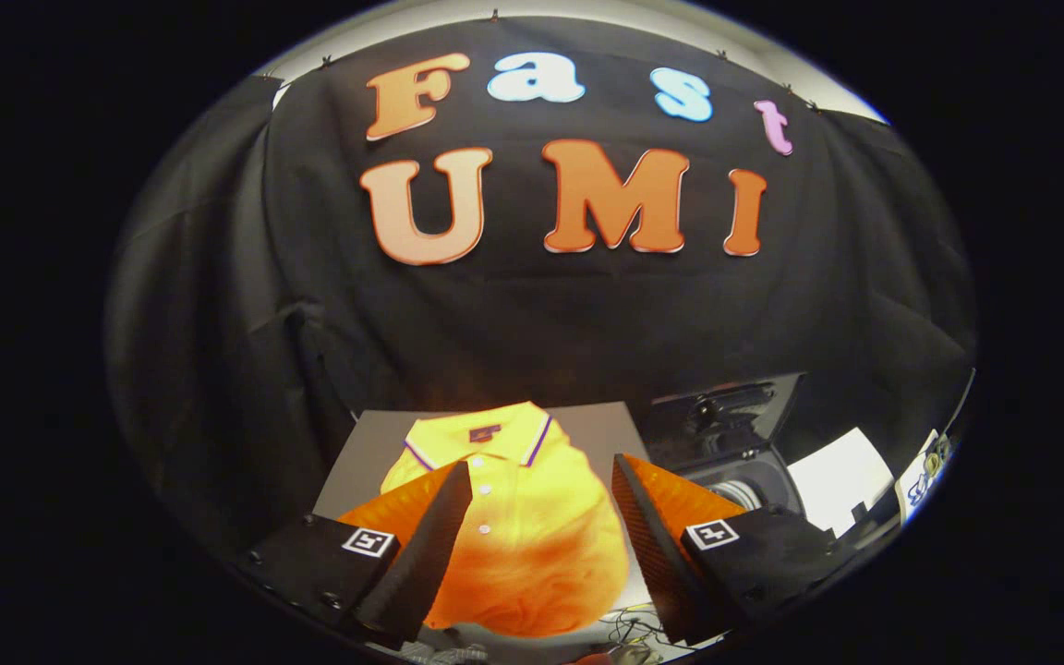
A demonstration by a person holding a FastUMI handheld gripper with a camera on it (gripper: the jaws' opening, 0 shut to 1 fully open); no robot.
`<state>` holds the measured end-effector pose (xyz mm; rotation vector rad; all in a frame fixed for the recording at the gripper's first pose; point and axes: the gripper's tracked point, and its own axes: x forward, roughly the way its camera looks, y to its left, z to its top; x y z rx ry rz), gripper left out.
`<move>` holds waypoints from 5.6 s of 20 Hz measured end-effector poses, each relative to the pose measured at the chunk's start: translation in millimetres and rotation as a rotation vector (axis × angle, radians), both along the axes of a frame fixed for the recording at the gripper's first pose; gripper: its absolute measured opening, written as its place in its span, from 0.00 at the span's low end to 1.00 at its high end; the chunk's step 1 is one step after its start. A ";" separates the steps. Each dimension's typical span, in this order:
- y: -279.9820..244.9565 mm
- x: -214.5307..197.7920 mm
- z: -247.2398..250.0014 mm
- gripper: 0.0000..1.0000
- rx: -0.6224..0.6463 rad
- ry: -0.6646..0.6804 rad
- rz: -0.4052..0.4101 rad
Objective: Put the clothes into the washing machine and then close the washing machine lid.
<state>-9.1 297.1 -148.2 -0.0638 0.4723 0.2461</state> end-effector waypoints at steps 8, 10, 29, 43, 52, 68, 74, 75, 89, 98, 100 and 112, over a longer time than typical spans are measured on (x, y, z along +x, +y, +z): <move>41.3 4.7 -68.0 0.99 -0.050 0.269 0.043; 39.8 12.6 -73.0 0.99 -0.071 0.293 0.015; 32.7 21.6 -131.9 0.69 -0.093 0.378 0.110; 30.7 22.5 -106.8 0.12 0.006 0.276 0.185; -62.6 59.7 -50.3 0.12 0.116 0.211 0.167; -299.3 134.9 -60.7 0.12 0.147 0.157 0.021; -343.9 156.1 -123.4 0.12 0.115 0.229 -0.007; -350.8 157.4 -135.6 0.12 0.110 0.247 -0.013; -385.7 208.3 -297.5 0.12 0.040 0.359 -0.117; -392.3 222.1 -359.3 0.12 0.021 0.421 -0.151; -393.9 223.7 -366.4 0.17 0.007 0.439 -0.152; -396.4 207.3 -351.0 0.63 0.004 0.446 -0.163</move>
